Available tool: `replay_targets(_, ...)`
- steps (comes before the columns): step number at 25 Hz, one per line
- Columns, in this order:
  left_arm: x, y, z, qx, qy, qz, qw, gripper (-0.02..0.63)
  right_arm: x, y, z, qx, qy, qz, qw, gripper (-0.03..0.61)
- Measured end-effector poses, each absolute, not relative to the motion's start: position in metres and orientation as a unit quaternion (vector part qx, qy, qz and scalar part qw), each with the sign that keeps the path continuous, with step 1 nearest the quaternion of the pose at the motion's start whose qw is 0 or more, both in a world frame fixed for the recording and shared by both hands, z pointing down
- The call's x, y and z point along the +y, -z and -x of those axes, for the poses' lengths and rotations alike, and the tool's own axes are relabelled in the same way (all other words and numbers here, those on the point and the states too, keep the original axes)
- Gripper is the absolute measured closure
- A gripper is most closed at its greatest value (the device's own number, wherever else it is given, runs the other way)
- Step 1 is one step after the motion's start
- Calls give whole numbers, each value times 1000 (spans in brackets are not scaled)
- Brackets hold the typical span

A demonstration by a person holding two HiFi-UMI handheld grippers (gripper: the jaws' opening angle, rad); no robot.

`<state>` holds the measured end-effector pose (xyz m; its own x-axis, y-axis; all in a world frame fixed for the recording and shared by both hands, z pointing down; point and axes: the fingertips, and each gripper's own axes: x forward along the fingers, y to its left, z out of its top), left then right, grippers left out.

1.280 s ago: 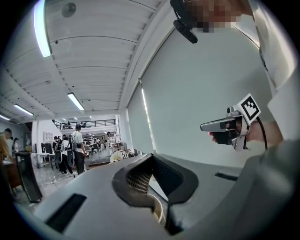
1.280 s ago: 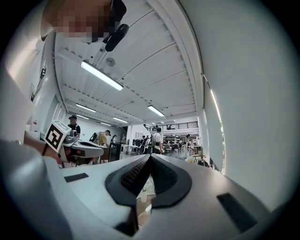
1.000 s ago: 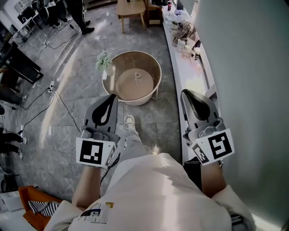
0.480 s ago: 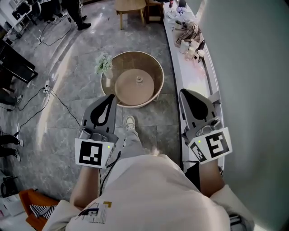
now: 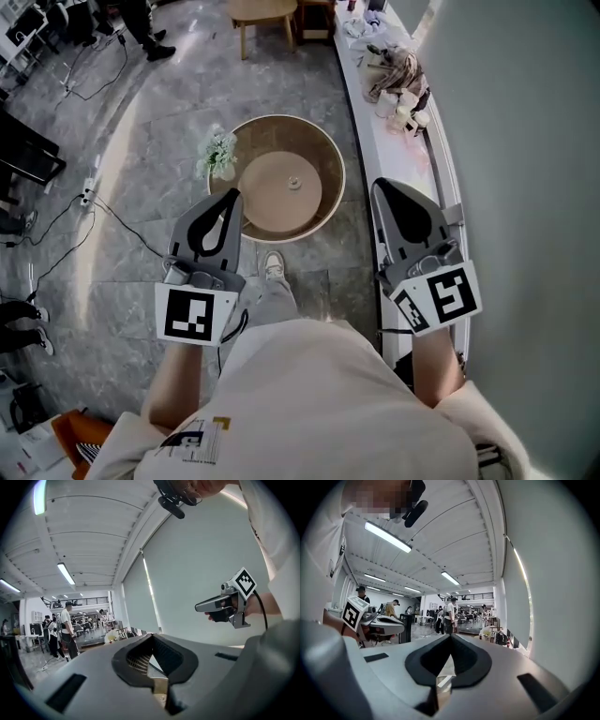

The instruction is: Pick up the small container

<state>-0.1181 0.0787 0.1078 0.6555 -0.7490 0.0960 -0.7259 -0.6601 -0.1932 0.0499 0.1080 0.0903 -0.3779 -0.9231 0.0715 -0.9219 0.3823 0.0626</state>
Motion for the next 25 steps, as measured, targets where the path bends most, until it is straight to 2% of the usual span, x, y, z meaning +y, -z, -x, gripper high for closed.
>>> replay_targets(12, -65, -131, 130, 368, 91, 923, 59, 606, -32, -103, -32, -805, -10, -591, 62, 572)
replay_targets(25, -117, -146, 114, 365, 89, 926, 34, 606, -82, -113, -45, -810, -2, -580, 84, 572)
